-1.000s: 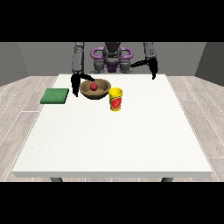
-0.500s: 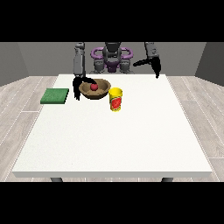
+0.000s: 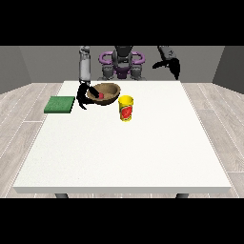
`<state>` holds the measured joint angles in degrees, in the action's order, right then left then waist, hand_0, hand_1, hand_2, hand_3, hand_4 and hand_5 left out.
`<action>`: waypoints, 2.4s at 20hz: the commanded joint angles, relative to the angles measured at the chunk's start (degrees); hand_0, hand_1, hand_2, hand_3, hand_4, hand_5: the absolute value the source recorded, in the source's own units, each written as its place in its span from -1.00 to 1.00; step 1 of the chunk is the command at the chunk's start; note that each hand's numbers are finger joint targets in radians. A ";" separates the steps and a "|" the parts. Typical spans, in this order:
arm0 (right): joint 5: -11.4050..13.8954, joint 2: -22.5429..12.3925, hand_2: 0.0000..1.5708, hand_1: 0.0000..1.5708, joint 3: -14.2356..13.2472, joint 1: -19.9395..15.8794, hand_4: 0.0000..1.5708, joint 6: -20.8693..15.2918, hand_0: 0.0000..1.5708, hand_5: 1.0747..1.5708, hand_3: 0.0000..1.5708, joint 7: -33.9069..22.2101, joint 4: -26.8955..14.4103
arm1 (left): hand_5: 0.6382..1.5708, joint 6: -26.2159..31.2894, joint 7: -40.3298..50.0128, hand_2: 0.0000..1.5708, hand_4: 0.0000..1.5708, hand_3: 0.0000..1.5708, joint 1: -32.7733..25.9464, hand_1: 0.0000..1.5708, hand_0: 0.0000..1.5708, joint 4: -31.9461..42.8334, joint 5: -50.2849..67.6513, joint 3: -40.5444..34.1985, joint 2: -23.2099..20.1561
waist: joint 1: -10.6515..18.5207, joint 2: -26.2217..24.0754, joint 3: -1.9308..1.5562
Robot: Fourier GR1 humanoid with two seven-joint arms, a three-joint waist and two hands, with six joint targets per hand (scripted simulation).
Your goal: Pick the cup and pour the ball into the bowl, then pick the bowl and place it on the pad
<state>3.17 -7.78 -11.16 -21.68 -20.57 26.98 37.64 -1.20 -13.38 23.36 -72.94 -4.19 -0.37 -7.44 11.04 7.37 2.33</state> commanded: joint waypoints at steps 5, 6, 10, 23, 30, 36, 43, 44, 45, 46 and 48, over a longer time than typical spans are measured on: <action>7.61 -0.04 1.00 1.00 7.09 -2.12 0.10 -6.18 1.00 0.99 0.21 -25.56 -0.24 | 0.68 0.39 -1.98 -1.00 0.23 -1.00 -4.05 -1.00 -1.00 7.65 2.21 -4.35 -1.32 | -5.54 -7.76 -2.02; 7.69 -0.62 1.00 1.00 7.10 -2.38 0.07 -5.93 1.00 0.97 0.20 -28.68 -0.29 | 0.68 2.66 -2.13 -1.00 0.24 -1.00 -6.06 -1.00 -1.00 7.65 2.93 -4.55 -2.79 | -5.32 -9.79 -2.13; 10.02 -2.35 1.00 1.00 11.24 -7.72 0.03 -0.55 1.00 0.98 0.13 -42.47 4.08 | 0.66 -0.58 -2.20 -1.00 0.27 -1.00 -9.83 -1.00 -1.00 12.68 2.57 -6.79 -2.03 | -12.48 -17.92 -2.13; 2.06 -16.99 1.00 1.00 0.24 -7.17 0.06 12.18 1.00 0.99 -0.41 -38.77 10.44 | 0.74 5.11 -5.08 -1.00 0.40 -1.00 -5.63 -1.00 -1.00 9.38 6.37 -10.40 -6.99 | -10.55 -5.74 -2.33; -0.50 -21.75 1.00 1.00 -6.06 -4.10 0.13 11.77 1.00 1.00 -1.00 -30.43 5.47 | 0.98 15.48 -1.65 -1.00 0.68 -1.00 -2.88 -1.00 -1.00 6.65 15.88 -20.09 -19.78 | -4.83 -2.03 -2.38; -1.21 -22.98 1.00 1.00 -7.69 -6.63 0.01 10.79 1.00 0.98 -1.00 -27.42 6.61 | 1.00 23.63 -9.62 -1.00 0.61 -1.00 -2.42 -1.00 -1.00 16.03 20.99 -28.93 -29.47 | -5.19 4.95 -2.29; -4.09 -23.48 1.00 1.00 -12.08 -7.92 -0.31 9.26 1.00 0.96 -0.68 -25.46 0.77 | 0.97 22.73 -8.32 -1.00 0.51 -1.00 -1.98 -1.00 -1.00 16.19 21.27 -28.85 -29.70 | -6.29 5.22 -2.37; -3.66 -28.22 1.00 1.00 -13.01 -8.49 -1.00 9.94 1.00 0.96 -0.10 -25.72 1.44 | 0.97 24.48 -12.46 -1.00 0.51 -1.00 -2.97 -1.00 -1.00 18.70 21.37 -30.50 -31.00 | -6.25 7.36 -2.33; -2.37 -30.49 1.00 0.97 -13.93 -8.86 -1.00 8.38 0.97 0.95 0.32 -23.84 -2.77 | 0.97 25.03 -8.11 -1.00 0.51 -1.00 -1.30 -1.00 -1.00 13.35 23.22 -29.63 -31.25 | -3.32 8.45 -2.43; -2.87 -29.77 0.80 0.55 -13.63 -11.14 -1.00 7.81 0.55 0.93 0.65 -26.63 -1.92 | 0.97 23.54 -12.30 -1.00 0.51 -1.00 -1.52 -1.00 -1.00 15.59 21.47 -29.27 -29.49 | -4.08 10.04 -2.36; -4.00 -26.24 0.12 0.08 -13.33 -10.05 -1.00 9.58 0.08 0.77 0.40 -23.29 -3.98 | 0.96 25.79 -11.25 -1.00 0.50 -1.00 -2.34 -1.00 -1.00 15.94 22.68 -30.02 -31.30 | -3.71 9.54 -2.38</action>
<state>0.11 -35.00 -23.47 -30.86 -10.80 1.92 36.84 23.50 -24.14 21.40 -56.60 17.82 -30.09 -38.19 6.42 15.62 -0.01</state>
